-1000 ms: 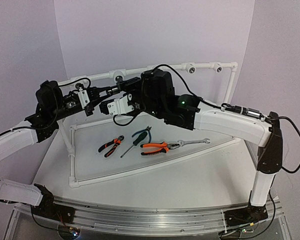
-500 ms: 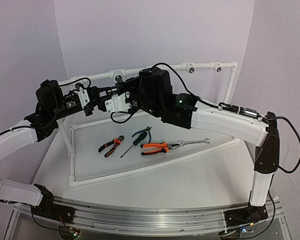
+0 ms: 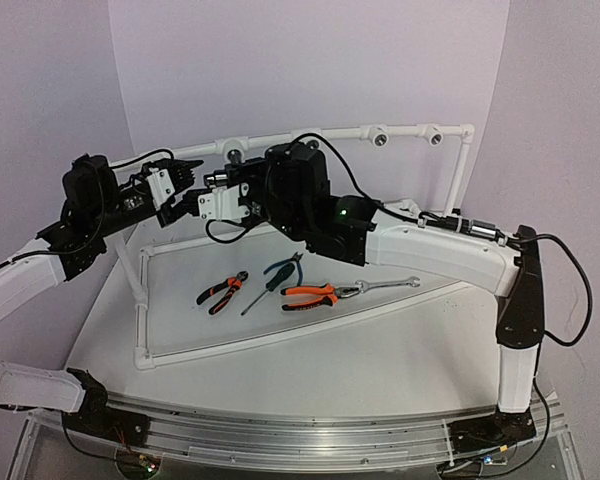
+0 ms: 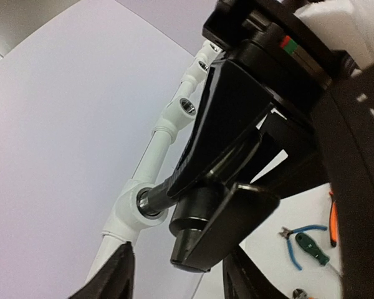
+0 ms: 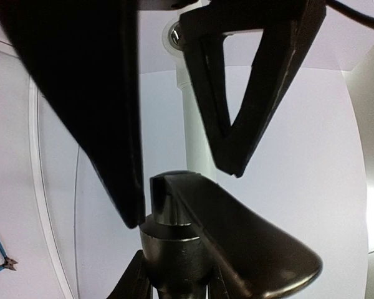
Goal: Install the water faucets
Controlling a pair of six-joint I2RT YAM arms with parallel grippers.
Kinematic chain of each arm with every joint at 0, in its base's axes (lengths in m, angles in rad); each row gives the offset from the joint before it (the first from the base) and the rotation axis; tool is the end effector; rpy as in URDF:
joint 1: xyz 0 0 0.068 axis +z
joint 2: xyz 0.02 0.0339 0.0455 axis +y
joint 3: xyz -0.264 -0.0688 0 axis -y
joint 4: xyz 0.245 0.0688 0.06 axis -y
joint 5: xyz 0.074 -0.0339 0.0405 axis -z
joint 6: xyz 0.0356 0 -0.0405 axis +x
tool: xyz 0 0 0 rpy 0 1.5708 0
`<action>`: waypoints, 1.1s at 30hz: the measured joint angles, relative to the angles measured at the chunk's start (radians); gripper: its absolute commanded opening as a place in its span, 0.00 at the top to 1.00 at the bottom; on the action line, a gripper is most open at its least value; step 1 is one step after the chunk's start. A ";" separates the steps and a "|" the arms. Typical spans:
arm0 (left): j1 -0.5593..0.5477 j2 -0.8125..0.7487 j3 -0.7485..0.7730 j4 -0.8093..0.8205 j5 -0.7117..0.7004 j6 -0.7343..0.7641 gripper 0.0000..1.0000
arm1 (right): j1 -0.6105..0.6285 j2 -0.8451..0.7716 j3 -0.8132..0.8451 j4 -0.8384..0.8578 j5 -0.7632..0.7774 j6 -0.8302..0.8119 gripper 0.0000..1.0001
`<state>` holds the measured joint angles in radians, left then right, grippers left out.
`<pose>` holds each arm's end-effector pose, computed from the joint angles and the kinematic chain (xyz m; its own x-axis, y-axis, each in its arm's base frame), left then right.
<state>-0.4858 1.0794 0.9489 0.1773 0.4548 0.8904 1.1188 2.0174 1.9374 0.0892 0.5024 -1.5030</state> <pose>0.2156 -0.1315 0.3788 0.6537 0.4445 -0.6124 0.4758 0.3879 0.7894 0.2287 0.4317 0.3928 0.5771 -0.8135 -0.0722 -0.0352 0.0635 -0.9974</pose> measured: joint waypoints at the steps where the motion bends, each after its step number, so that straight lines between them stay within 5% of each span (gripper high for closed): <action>1: 0.003 -0.010 0.001 -0.013 -0.012 0.004 0.30 | 0.001 0.005 0.003 0.004 0.007 0.007 1.00; 10: 0.015 -0.088 0.019 -0.178 -0.109 0.029 0.01 | 0.004 0.019 0.005 0.041 0.032 0.076 1.00; 21: 0.079 -0.120 0.080 -0.318 -0.256 -0.115 0.00 | 0.012 0.050 0.031 0.090 0.065 0.245 1.00; 33: 0.140 -0.149 0.114 -0.390 -0.345 -0.295 0.00 | 0.016 0.091 0.048 0.192 0.123 0.651 1.00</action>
<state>-0.3461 0.9309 1.0626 -0.2123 0.1093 0.5953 1.1351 2.1088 1.9858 0.2816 0.6253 -0.8519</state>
